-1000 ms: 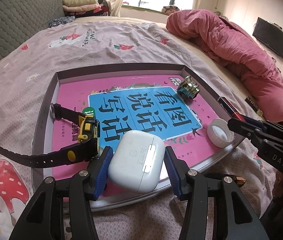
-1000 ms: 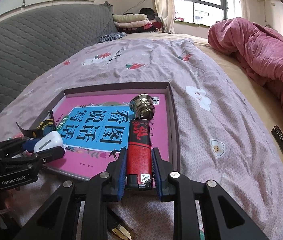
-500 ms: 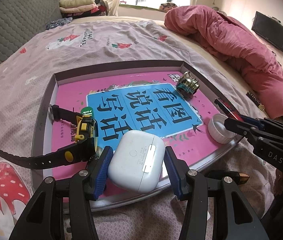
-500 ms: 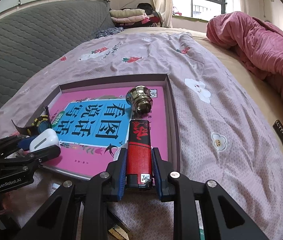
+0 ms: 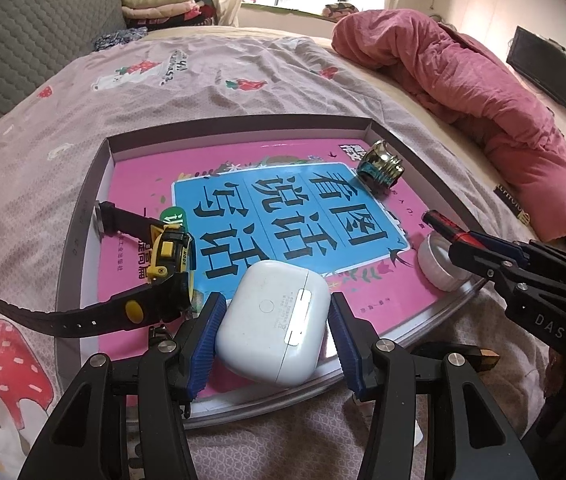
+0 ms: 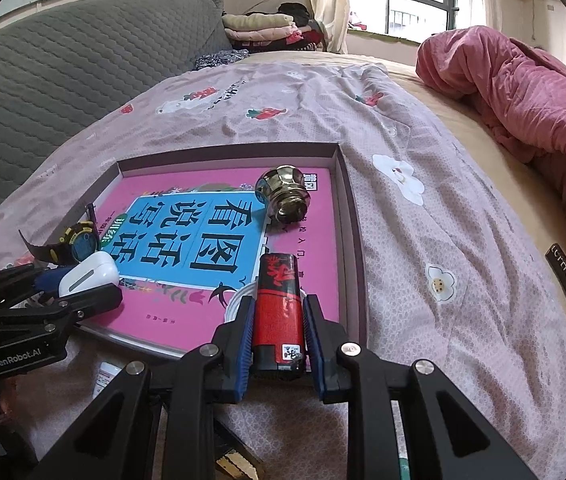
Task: Organize rigid objects
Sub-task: 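Lower the lighter beside the white cap and the earbud case onto the book, opening both grippers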
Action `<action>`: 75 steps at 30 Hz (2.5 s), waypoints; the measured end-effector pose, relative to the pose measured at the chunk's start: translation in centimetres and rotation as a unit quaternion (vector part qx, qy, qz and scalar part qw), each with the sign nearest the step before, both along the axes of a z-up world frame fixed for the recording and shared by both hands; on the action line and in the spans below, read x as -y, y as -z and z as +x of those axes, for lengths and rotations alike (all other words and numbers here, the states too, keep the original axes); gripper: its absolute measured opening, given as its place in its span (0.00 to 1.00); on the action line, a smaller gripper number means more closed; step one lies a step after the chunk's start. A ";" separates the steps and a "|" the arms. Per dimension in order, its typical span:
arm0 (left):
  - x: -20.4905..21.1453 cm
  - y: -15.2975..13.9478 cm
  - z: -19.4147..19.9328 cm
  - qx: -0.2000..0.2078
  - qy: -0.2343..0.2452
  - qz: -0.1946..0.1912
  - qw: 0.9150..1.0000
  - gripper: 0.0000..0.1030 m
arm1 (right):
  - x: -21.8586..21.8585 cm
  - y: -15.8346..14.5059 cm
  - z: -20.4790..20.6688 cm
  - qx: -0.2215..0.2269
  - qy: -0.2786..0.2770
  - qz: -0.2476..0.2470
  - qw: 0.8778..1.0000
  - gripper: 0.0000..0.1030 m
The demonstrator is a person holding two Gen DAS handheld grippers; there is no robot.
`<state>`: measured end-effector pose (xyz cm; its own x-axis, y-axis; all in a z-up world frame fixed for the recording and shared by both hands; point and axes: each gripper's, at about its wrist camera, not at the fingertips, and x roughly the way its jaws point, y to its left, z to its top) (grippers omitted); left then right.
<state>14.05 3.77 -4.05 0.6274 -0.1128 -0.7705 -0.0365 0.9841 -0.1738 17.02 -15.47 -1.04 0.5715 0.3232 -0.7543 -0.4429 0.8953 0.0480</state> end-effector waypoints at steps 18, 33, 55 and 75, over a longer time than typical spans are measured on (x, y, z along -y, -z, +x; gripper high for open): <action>0.0 0.0 0.2 0.003 0.001 0.003 1.000 0.53 | -0.4 0.2 -0.2 -0.007 -0.010 0.005 1.000 0.30; -0.7 0.0 0.1 0.005 -0.007 -0.012 1.000 0.54 | 0.2 -0.1 0.0 -0.004 0.001 0.020 1.000 0.41; 0.0 -1.8 -1.2 0.035 -0.002 -0.015 0.999 0.65 | 0.5 -1.5 -0.6 0.018 -0.006 0.046 0.999 0.52; 1.8 -2.7 -4.4 0.042 0.004 0.003 0.999 0.65 | 0.5 -3.4 -3.7 0.072 -0.041 0.037 0.996 0.52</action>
